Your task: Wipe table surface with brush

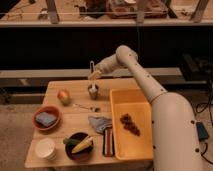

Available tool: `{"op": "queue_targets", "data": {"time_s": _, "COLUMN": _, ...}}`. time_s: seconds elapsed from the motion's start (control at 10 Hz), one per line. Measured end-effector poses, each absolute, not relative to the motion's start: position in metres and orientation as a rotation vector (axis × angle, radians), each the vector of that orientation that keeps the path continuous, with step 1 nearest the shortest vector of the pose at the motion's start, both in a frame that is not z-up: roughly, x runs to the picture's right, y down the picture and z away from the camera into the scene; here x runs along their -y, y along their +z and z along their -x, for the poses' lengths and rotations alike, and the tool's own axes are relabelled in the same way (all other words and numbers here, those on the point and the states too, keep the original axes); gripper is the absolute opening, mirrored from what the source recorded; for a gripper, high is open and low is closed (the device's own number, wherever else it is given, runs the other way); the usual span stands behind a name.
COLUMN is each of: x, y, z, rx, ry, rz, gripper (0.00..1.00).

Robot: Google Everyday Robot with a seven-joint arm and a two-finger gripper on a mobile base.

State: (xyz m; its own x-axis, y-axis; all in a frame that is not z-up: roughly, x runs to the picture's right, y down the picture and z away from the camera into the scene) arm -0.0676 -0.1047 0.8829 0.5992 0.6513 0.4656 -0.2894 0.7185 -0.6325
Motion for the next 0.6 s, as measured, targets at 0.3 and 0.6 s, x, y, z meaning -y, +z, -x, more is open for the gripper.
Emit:
{"op": "queue_targets", "data": {"time_s": 0.3, "x": 0.1046, "y": 0.8864, "z": 0.0704, "rx": 0.75, "ry": 0.576, "rz": 0.541, "gripper": 0.08}}
{"op": "queue_targets", "data": {"time_s": 0.6, "x": 0.104, "y": 0.8868, "z": 0.0681, "rx": 0.75, "ry": 0.573, "rz": 0.533, "gripper": 0.0}}
